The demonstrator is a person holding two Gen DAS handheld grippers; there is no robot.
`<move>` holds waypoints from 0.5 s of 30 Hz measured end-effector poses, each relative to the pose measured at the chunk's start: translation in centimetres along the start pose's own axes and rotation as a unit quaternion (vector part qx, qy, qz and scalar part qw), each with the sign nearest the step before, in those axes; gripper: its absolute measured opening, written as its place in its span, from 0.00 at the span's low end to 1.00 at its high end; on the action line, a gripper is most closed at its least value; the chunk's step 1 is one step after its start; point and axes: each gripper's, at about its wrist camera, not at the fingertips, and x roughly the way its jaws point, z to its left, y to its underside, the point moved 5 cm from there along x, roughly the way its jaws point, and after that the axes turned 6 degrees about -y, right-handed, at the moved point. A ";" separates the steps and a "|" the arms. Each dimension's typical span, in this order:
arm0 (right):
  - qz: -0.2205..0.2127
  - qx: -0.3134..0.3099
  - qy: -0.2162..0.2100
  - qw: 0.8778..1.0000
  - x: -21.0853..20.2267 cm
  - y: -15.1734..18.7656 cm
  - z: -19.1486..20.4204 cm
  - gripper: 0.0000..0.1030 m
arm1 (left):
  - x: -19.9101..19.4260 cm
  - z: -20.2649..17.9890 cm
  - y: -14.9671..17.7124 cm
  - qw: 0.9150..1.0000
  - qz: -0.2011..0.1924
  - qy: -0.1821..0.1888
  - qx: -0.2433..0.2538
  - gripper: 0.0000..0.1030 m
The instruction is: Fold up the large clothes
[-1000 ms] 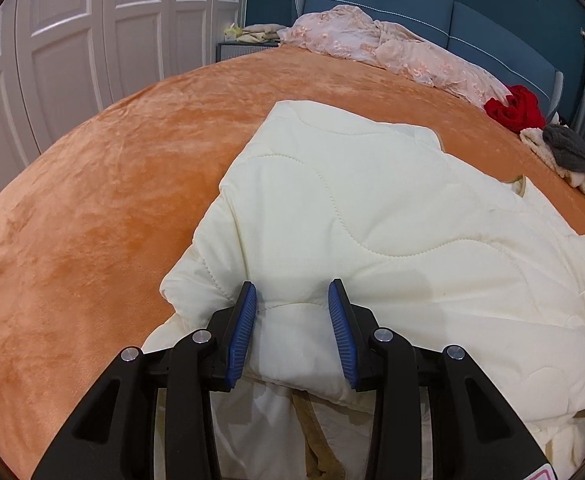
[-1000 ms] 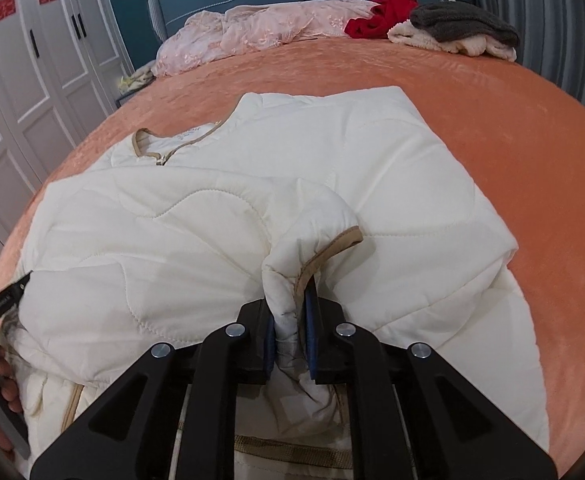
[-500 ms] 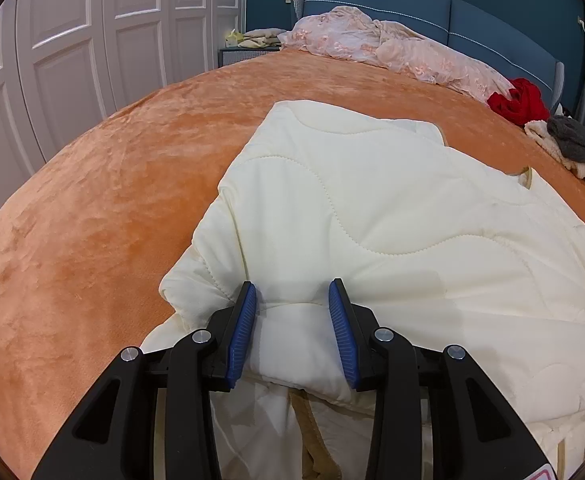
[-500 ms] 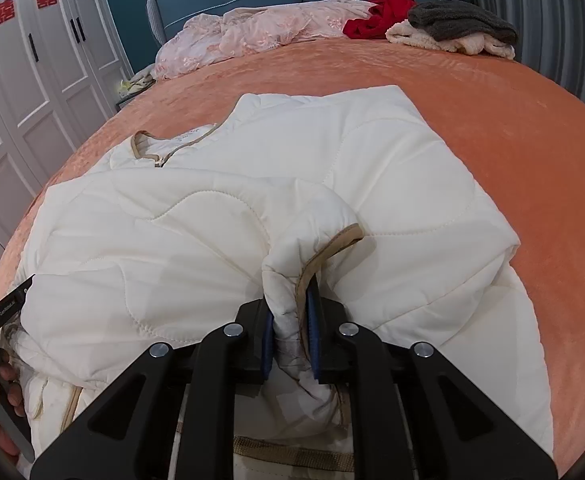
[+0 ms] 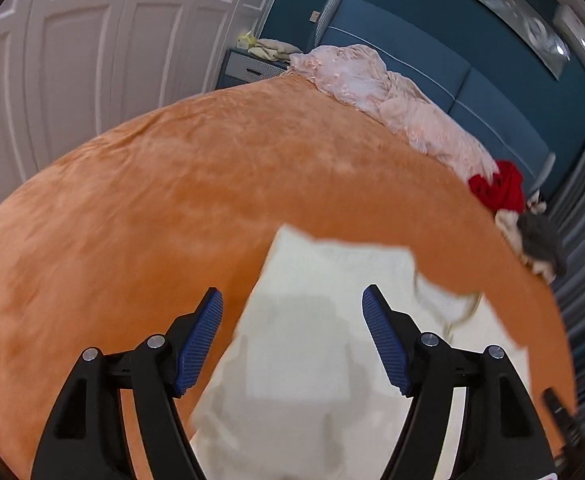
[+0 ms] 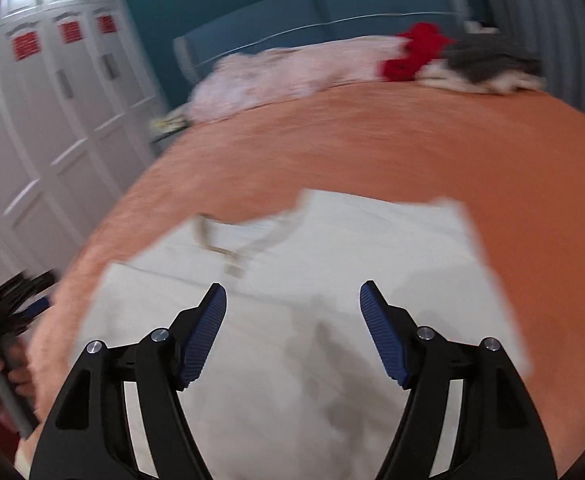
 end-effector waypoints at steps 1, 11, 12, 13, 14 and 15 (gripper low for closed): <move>0.010 -0.005 -0.026 1.000 2.1 -0.9 1.7 0.65 | 0.6 -0.4 -0.7 1.000 0.001 -0.002 0.000 0.68; 0.099 -0.035 -0.075 0.992 19.4 -3.9 8.9 0.65 | 11.5 -4.2 -1.1 0.997 0.047 -0.042 0.050 0.67; 0.106 -0.032 -0.074 0.991 20.8 -3.7 8.9 0.65 | 12.2 -3.9 -0.6 0.996 0.049 -0.049 0.053 0.67; 0.114 -0.024 -0.075 0.990 21.7 -3.2 8.8 0.65 | 12.9 -3.6 0.0 0.995 0.050 -0.060 0.057 0.67; 0.120 -0.017 -0.077 0.990 22.3 -2.9 8.6 0.65 | 13.5 -3.2 0.6 0.995 0.052 -0.067 0.059 0.67; 0.131 -0.005 -0.088 0.987 23.2 -2.4 8.5 0.64 | 14.0 -2.7 1.1 0.995 0.051 -0.070 0.054 0.68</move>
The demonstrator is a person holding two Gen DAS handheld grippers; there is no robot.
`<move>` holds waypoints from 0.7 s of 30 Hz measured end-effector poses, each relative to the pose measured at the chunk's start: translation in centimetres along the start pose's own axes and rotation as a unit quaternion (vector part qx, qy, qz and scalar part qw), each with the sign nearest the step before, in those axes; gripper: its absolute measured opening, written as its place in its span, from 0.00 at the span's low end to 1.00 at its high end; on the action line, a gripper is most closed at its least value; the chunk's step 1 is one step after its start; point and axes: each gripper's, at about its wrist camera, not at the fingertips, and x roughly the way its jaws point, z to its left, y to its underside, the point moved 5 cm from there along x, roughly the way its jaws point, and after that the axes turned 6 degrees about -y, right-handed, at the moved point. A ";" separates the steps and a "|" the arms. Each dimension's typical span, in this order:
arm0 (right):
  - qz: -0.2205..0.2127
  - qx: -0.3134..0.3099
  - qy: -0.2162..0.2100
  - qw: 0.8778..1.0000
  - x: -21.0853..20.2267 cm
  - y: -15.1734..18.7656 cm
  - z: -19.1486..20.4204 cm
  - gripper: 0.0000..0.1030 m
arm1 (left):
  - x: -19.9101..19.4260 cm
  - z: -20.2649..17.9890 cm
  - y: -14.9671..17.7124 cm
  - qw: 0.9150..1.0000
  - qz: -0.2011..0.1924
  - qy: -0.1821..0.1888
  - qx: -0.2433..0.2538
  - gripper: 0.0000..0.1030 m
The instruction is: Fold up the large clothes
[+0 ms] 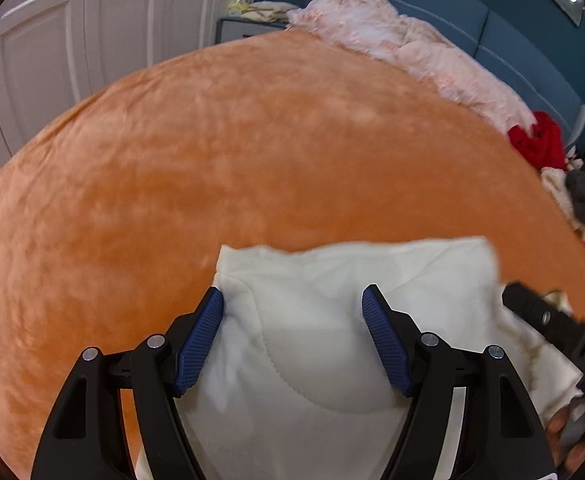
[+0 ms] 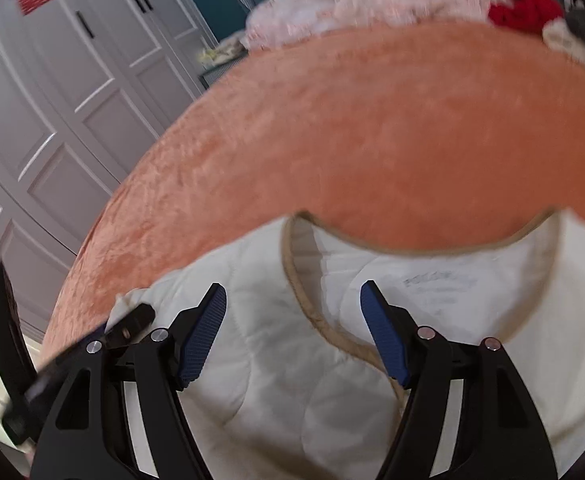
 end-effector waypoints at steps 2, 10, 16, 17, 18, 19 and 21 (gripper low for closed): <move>0.018 -0.003 -0.018 1.000 1.2 0.7 0.0 0.38 | 0.3 0.5 0.3 1.000 -0.008 0.002 -0.011 0.70; -0.032 0.011 0.000 0.999 0.1 1.8 -1.6 0.02 | 0.5 0.4 0.9 0.999 -0.028 -0.016 0.001 0.72; -0.021 0.011 0.032 0.999 0.8 1.9 -1.9 0.01 | 0.9 0.0 0.8 0.999 -0.030 -0.040 0.017 0.74; -0.027 0.010 0.040 0.999 0.4 1.8 -1.8 0.01 | 0.9 -0.1 0.8 0.998 -0.029 -0.044 0.019 0.74; -0.044 0.011 0.056 0.997 -0.9 1.6 -1.8 0.03 | 0.9 -0.1 0.7 0.998 -0.026 -0.047 0.021 0.74; -0.061 0.013 0.058 0.996 -2.2 1.4 -2.0 0.04 | 0.9 -0.2 0.6 0.998 -0.024 -0.047 0.021 0.74; -0.104 0.025 0.051 0.993 -5.9 1.2 -2.9 0.08 | 0.3 -0.1 0.0 0.999 -0.014 -0.044 0.019 0.74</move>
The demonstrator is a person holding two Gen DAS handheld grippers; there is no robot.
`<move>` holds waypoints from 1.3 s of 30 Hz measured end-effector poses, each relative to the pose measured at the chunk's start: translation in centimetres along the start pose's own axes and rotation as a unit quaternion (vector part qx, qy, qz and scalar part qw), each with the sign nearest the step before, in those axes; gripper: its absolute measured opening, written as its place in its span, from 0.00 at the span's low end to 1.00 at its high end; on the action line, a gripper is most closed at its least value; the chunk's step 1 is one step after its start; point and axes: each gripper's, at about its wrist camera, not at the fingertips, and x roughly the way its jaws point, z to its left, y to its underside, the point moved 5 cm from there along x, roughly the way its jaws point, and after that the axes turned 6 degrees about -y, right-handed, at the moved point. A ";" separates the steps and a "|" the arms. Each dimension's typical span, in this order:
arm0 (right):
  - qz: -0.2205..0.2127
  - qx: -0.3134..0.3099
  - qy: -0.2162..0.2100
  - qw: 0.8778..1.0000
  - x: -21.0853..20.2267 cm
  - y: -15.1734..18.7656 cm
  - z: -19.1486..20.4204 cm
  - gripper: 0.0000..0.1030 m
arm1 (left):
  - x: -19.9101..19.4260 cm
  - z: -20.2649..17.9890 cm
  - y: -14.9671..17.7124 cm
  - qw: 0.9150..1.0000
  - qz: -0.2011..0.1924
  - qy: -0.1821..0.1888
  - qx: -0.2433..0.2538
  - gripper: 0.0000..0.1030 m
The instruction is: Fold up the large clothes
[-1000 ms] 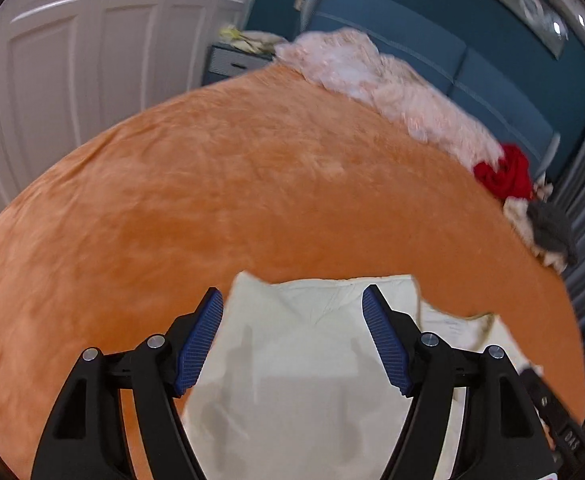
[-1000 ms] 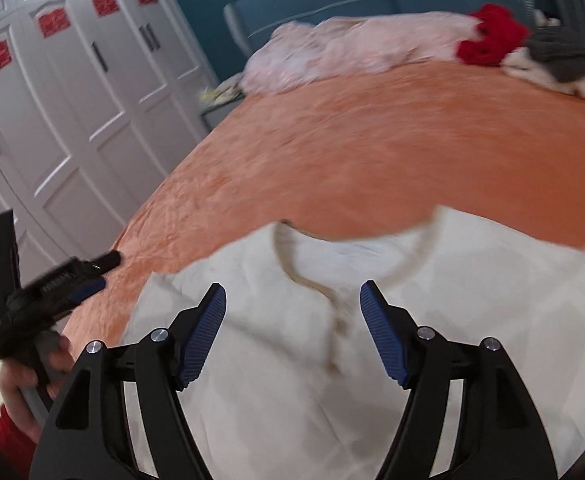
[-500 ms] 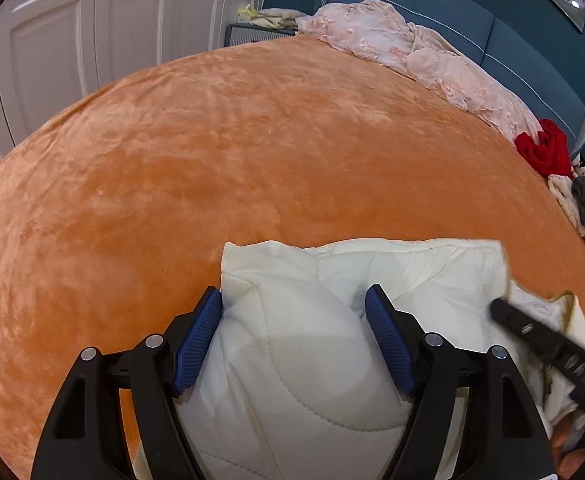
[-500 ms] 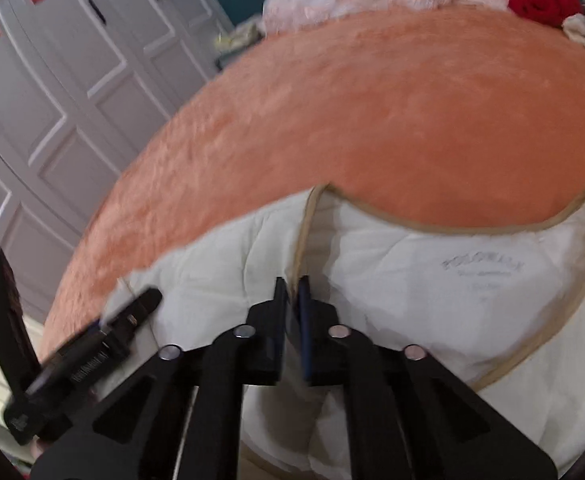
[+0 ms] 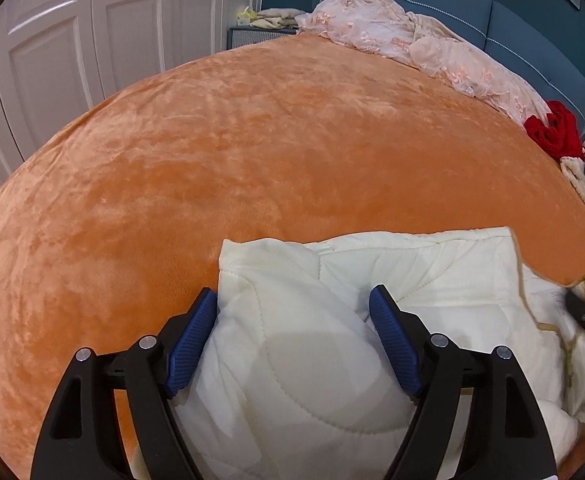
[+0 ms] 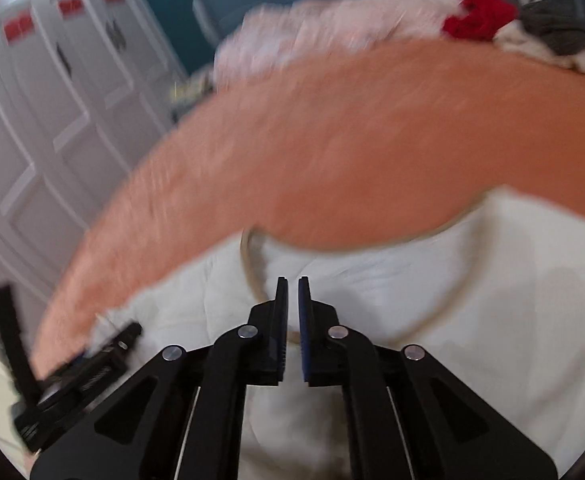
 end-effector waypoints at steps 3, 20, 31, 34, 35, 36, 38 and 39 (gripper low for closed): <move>-0.038 0.027 0.014 0.999 -5.6 -1.2 -4.0 0.36 | -2.8 -0.4 -0.8 1.000 -0.023 0.019 0.008 0.74; -0.044 0.122 0.081 0.988 -9.8 0.0 -20.3 0.44 | -4.8 -26.5 2.1 0.960 0.075 0.233 0.135 0.80; -0.052 0.109 0.078 0.990 -9.4 0.5 -20.3 0.47 | -3.0 -28.9 4.7 0.956 0.072 0.215 0.188 0.01; -0.052 0.108 0.078 0.990 -9.4 0.5 -20.3 0.47 | -3.3 -29.1 4.6 0.958 0.053 0.206 0.193 0.00; -0.052 0.106 0.080 0.990 -9.4 0.5 -20.3 0.47 | -3.1 -29.1 4.7 0.958 0.051 0.203 0.194 0.01; -0.049 0.103 0.084 0.990 -9.4 0.5 -20.3 0.47 | -2.9 -29.0 4.9 0.960 0.049 0.196 0.196 0.02; -0.042 0.095 0.097 0.990 -9.1 0.5 -20.2 0.47 | -2.6 -28.9 4.9 0.963 0.049 0.183 0.190 0.04; -0.039 0.092 0.101 0.990 -9.1 0.5 -20.1 0.47 | -2.6 -28.6 4.7 0.968 0.043 0.163 0.184 0.00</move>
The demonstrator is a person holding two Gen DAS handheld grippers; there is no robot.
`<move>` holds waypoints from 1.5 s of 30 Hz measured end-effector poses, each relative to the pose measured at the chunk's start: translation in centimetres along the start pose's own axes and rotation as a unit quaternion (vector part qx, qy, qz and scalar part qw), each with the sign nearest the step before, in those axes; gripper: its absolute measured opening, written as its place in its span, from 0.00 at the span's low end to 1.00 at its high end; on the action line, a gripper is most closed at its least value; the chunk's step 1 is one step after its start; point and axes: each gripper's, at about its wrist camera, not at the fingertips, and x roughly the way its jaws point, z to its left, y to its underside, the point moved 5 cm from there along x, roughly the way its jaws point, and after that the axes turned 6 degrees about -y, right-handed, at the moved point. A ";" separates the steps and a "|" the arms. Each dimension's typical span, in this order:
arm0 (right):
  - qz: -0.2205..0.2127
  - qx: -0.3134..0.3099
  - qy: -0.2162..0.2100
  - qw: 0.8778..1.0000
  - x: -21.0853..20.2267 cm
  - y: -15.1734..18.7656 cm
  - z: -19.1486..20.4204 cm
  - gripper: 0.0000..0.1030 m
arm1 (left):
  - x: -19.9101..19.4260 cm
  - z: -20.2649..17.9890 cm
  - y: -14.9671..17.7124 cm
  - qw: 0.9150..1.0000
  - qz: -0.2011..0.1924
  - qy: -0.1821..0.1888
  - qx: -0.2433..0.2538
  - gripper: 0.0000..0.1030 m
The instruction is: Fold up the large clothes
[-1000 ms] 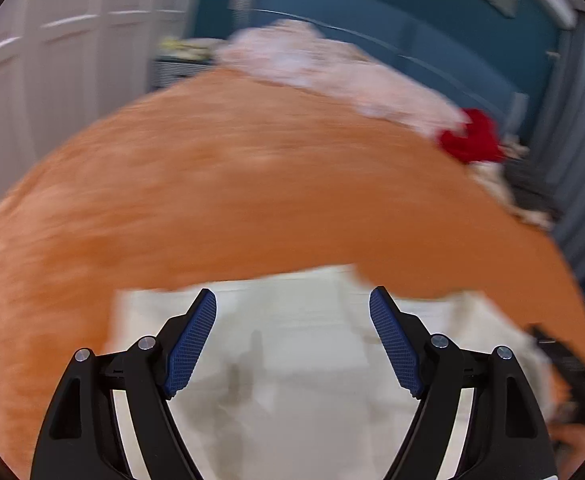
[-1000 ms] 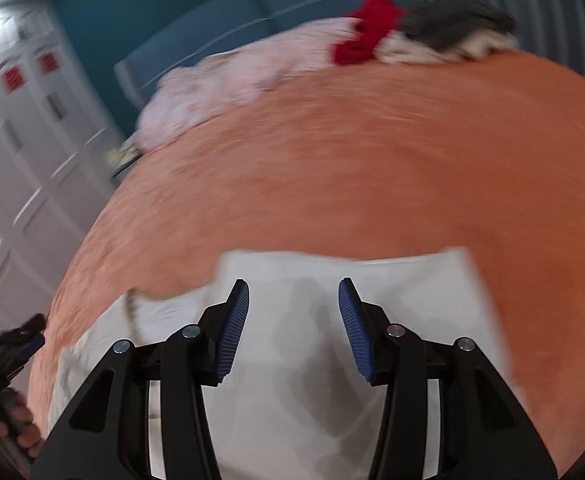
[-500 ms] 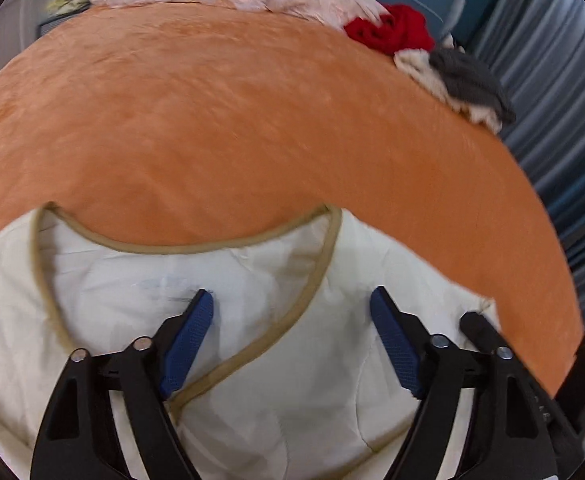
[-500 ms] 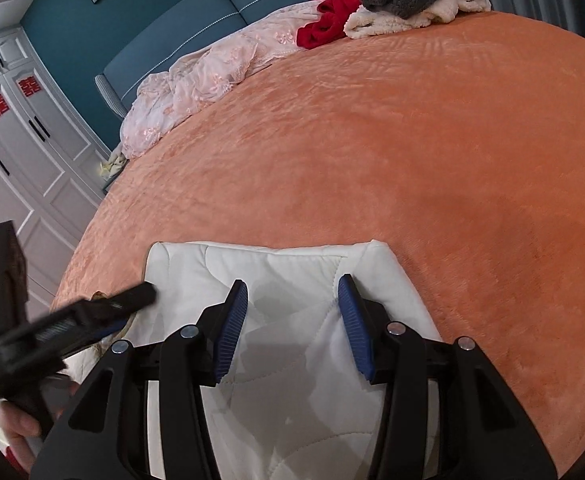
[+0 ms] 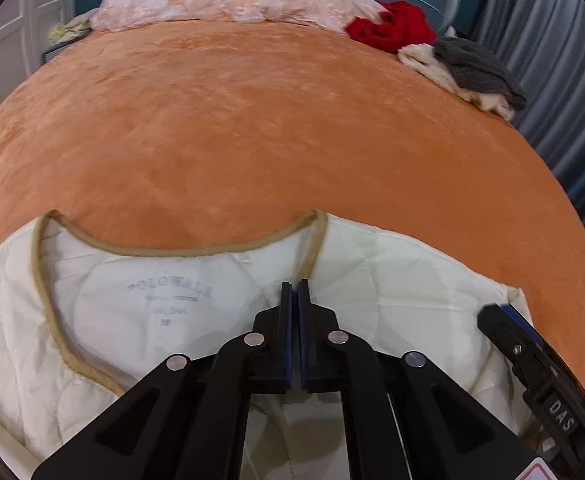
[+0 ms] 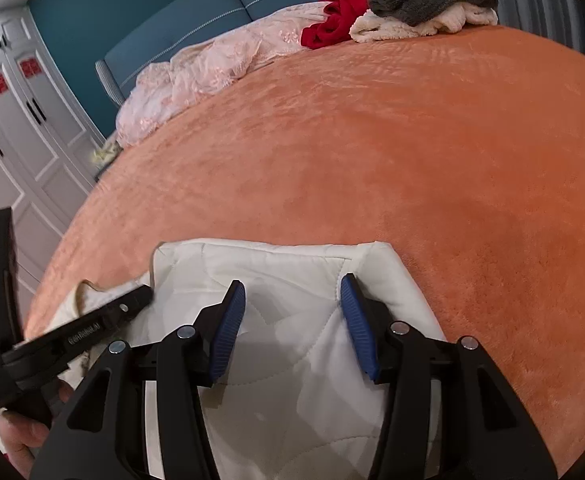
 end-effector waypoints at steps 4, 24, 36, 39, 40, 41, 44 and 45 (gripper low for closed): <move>0.010 0.005 0.001 1.000 -0.2 -0.4 0.0 0.48 | -2.3 3.9 -0.5 0.998 -0.023 -0.019 -0.057 0.00; 0.143 -0.167 -0.052 0.974 4.7 5.6 14.3 0.00 | -2.7 11.6 3.3 0.997 -0.019 -0.046 0.053 0.01; 0.102 -0.129 -0.052 0.985 5.5 5.4 13.1 0.00 | -1.8 13.0 3.3 0.999 -0.045 -0.026 -0.003 0.07; 0.098 -0.132 -0.050 0.985 5.4 5.6 13.0 0.00 | -1.7 12.7 3.3 0.998 -0.050 -0.034 0.002 0.07; 0.096 -0.134 -0.048 0.985 5.4 5.6 13.1 0.00 | -1.7 12.6 3.4 0.998 -0.051 -0.038 0.004 0.07; 0.094 -0.136 -0.047 0.985 5.4 5.7 13.2 0.00 | -1.7 12.7 3.4 0.998 -0.052 -0.039 0.005 0.07; 0.092 -0.136 -0.047 0.985 5.4 5.7 13.2 0.00 | -1.7 12.6 3.4 0.998 -0.053 -0.043 0.007 0.07; 0.091 -0.136 -0.047 0.985 5.4 5.7 13.2 0.00 | -1.7 12.6 3.4 0.998 -0.053 -0.045 0.007 0.07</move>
